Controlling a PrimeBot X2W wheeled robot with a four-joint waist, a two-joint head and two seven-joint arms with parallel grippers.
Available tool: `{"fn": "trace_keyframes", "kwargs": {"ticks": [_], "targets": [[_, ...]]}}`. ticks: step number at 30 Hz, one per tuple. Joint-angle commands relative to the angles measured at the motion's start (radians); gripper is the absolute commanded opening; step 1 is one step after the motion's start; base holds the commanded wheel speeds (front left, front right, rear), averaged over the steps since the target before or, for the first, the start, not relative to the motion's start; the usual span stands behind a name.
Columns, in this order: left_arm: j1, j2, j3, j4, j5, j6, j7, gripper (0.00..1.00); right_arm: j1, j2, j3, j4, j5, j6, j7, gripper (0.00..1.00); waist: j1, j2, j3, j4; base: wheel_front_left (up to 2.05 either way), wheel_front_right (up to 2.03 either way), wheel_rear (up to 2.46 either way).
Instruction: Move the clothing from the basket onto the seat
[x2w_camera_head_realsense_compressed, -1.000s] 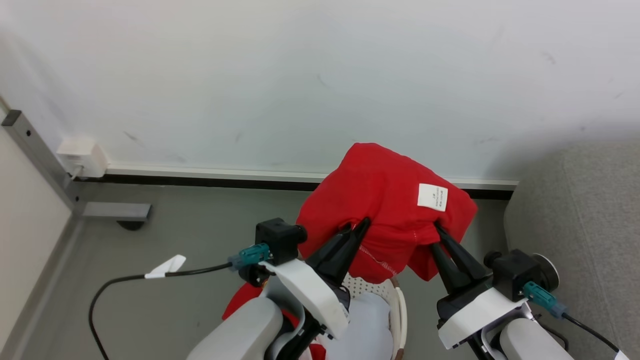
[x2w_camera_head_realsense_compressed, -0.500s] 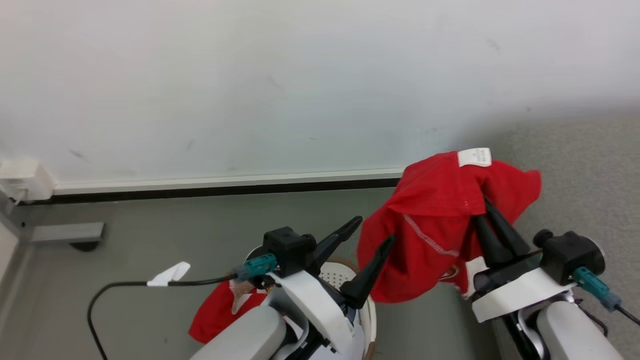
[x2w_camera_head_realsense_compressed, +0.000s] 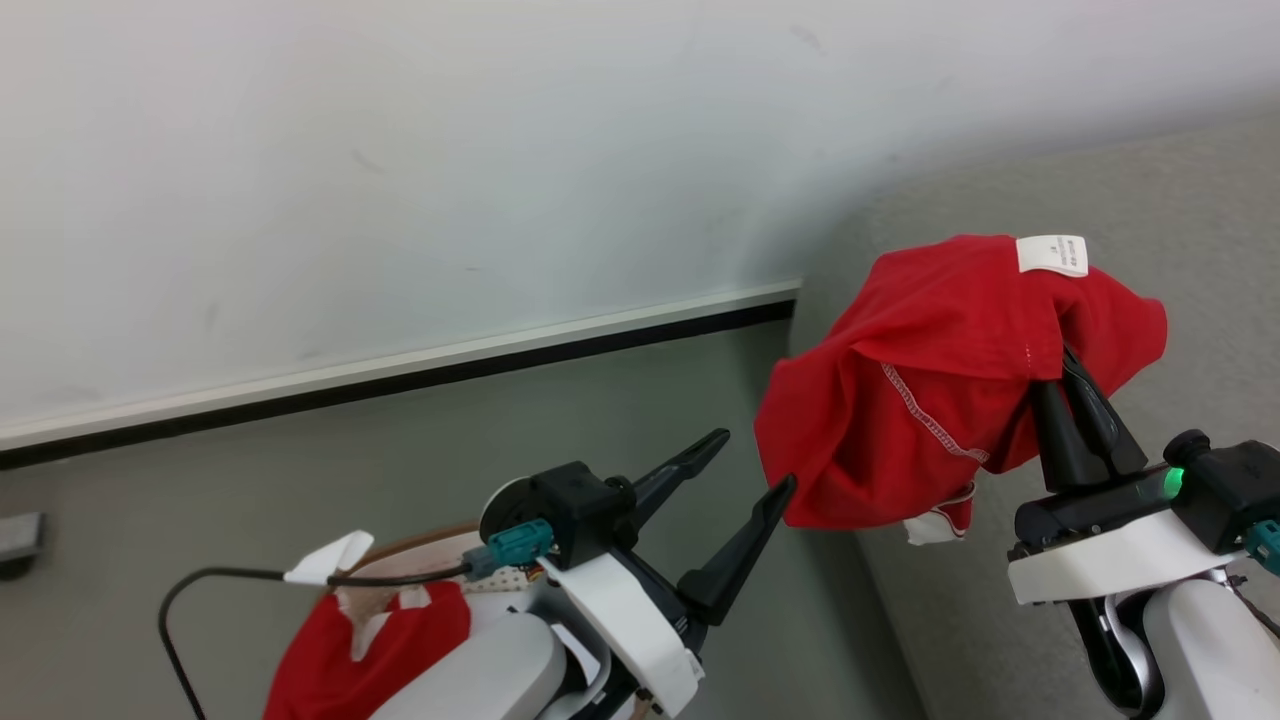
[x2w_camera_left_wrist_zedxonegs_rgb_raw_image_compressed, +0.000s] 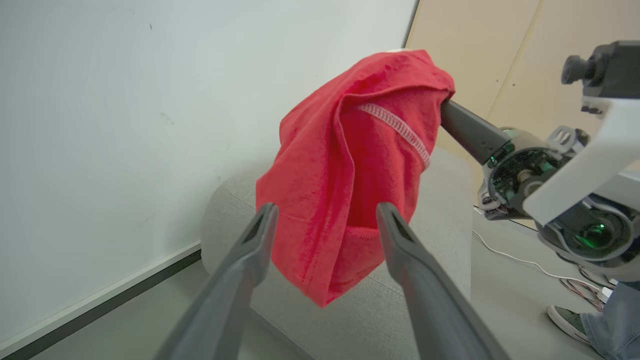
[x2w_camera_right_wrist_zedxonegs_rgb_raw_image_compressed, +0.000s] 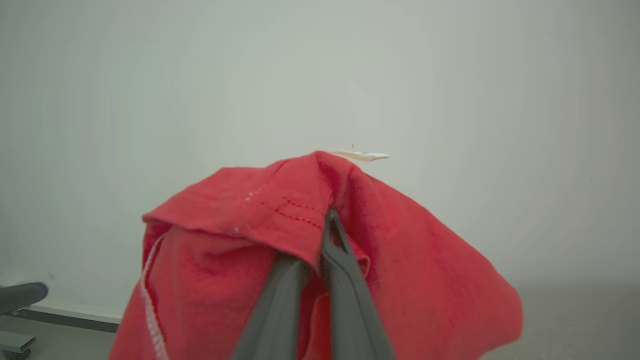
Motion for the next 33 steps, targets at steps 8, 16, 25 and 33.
{"fn": "trace_keyframes", "kwargs": {"ticks": [8,16,25,33], "targets": [[-0.017,0.023,-0.005,0.014,0.037,0.007,-0.015,1.0,0.043,0.013,-0.054,-0.065,-0.025,-0.002,0.0,0.0,0.0,-0.0001,0.042,-0.145,0.0,0.0,0.0],[-0.033,0.038,-0.018,0.02,0.08,0.017,-0.026,1.0,0.056,0.014,-0.089,-0.101,-0.027,-0.002,0.0,0.0,0.0,-0.0001,0.064,-0.203,0.0,0.0,0.0],[-0.043,0.035,-0.028,0.02,0.082,0.011,-0.023,1.0,0.017,0.004,-0.115,-0.112,-0.02,-0.002,0.0,0.0,0.0,-0.0001,0.089,-0.204,0.0,0.0,0.0],[-0.084,0.062,-0.028,-0.014,0.092,0.011,0.019,1.0,-0.122,-0.062,-0.165,-0.086,0.007,-0.002,0.0,0.0,0.0,-0.0001,0.211,-0.144,0.0,0.0,0.0]]}}
